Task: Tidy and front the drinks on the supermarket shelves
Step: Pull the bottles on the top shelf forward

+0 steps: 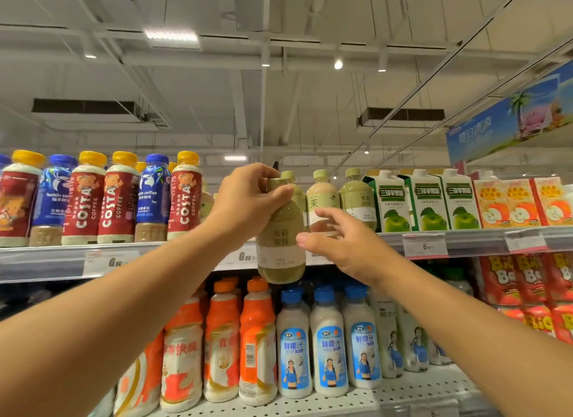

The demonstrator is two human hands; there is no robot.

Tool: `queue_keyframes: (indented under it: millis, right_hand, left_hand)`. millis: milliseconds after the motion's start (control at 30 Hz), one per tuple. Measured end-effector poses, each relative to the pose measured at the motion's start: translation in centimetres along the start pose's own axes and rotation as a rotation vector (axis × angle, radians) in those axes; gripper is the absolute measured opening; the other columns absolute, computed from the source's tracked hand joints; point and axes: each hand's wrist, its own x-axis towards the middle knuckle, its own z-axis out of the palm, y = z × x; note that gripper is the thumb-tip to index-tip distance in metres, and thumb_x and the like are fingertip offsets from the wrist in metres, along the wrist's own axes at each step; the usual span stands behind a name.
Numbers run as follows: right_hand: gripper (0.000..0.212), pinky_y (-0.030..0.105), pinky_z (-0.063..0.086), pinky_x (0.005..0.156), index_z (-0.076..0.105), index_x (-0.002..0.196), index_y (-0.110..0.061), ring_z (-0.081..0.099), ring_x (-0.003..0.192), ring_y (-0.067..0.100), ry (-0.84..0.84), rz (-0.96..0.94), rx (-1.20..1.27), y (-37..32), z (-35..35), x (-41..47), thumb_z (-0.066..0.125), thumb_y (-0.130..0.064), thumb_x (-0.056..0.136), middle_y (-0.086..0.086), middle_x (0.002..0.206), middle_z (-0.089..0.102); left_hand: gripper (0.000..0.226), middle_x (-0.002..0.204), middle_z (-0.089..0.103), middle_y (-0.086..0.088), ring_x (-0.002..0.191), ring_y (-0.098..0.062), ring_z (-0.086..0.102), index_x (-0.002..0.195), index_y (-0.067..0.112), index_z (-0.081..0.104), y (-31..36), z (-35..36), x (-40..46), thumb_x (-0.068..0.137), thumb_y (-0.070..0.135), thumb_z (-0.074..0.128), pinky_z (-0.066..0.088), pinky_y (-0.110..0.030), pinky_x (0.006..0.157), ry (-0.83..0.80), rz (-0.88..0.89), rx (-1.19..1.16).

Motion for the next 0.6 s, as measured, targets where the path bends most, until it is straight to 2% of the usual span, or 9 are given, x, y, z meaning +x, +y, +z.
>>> queue_keyframes:
  millis: [67, 167, 233, 333, 467, 533, 600]
  right_hand:
    - [0.080, 0.025, 0.054, 0.081, 0.045, 0.132, -0.035, 0.057, 0.104, 0.001, 0.014, -0.011, -0.008, -0.5, 0.1, -0.7, 0.078, -0.060, 0.064, -0.019, 0.115, 0.058]
    - [0.058, 0.030, 0.058, 0.078, 0.052, 0.116, -0.034, 0.061, 0.096, 0.005, 0.119, -0.004, -0.123, -0.3, -0.3, -1.4, 0.081, -0.052, 0.070, -0.014, 0.104, 0.064]
    - [0.051, 0.035, 0.059, 0.080, 0.056, 0.113, -0.033, 0.063, 0.094, 0.008, 0.167, 0.008, -0.166, 0.2, -1.4, -1.8, 0.081, -0.049, 0.072, -0.011, 0.101, 0.066]
    - [0.046, 0.037, 0.060, 0.079, 0.059, 0.113, -0.036, 0.064, 0.093, 0.009, 0.162, 0.020, -0.196, 1.2, -3.5, -2.3, 0.080, -0.046, 0.073, -0.011, 0.100, 0.068]
    - [0.051, 0.037, 0.059, 0.079, 0.056, 0.114, -0.039, 0.064, 0.094, 0.009, 0.162, 0.034, -0.228, 2.1, -5.8, -2.4, 0.077, -0.051, 0.070, -0.012, 0.102, 0.067]
    - [0.058, 0.033, 0.058, 0.078, 0.053, 0.114, -0.044, 0.062, 0.095, 0.007, 0.145, 0.046, -0.238, 2.5, -6.7, -2.2, 0.079, -0.057, 0.063, -0.015, 0.104, 0.064]
    - [0.052, 0.033, 0.058, 0.078, 0.055, 0.105, -0.047, 0.062, 0.094, 0.007, 0.141, 0.047, -0.217, 2.7, -7.6, -2.1, 0.080, -0.058, 0.061, -0.016, 0.101, 0.065]
  left_hand:
    - [0.036, 0.093, 0.068, 0.002, 0.085, -0.011, 0.067, 0.112, 0.015, 0.064, 0.8, 2.0, -0.8, 0.082, 0.034, 0.073, 0.060, -0.031, 0.072, -0.018, -0.006, -0.025]
    - [0.037, 0.089, 0.068, 0.003, 0.081, -0.008, 0.066, 0.108, 0.016, 0.066, 1.7, 4.6, -1.2, 0.079, 0.036, 0.077, 0.060, -0.026, 0.067, -0.006, -0.010, -0.013]
    - [0.038, 0.088, 0.067, 0.004, 0.080, -0.008, 0.065, 0.105, 0.016, 0.067, 2.2, 6.0, -1.0, 0.077, 0.039, 0.078, 0.059, -0.026, 0.067, -0.011, -0.022, 0.008]
    - [0.029, 0.082, 0.066, 0.006, 0.074, -0.004, 0.063, 0.092, 0.023, 0.065, 2.9, 8.0, -0.6, 0.074, 0.041, 0.080, 0.053, -0.014, 0.055, -0.059, -0.036, 0.007]
    - [0.034, 0.085, 0.068, 0.002, 0.080, -0.012, 0.067, 0.094, 0.019, 0.066, 4.1, 10.7, 0.0, 0.072, 0.039, 0.082, 0.060, -0.033, 0.068, -0.078, -0.047, -0.030]
    - [0.033, 0.085, 0.067, 0.002, 0.080, -0.011, 0.065, 0.092, 0.020, 0.065, 4.6, 11.8, 0.2, 0.072, 0.041, 0.081, 0.060, -0.033, 0.069, -0.084, -0.033, 0.008]
    - [0.032, 0.086, 0.066, 0.002, 0.083, -0.012, 0.064, 0.089, 0.022, 0.065, 4.9, 12.6, 0.5, 0.072, 0.044, 0.080, 0.059, -0.031, 0.070, -0.089, -0.023, 0.050]
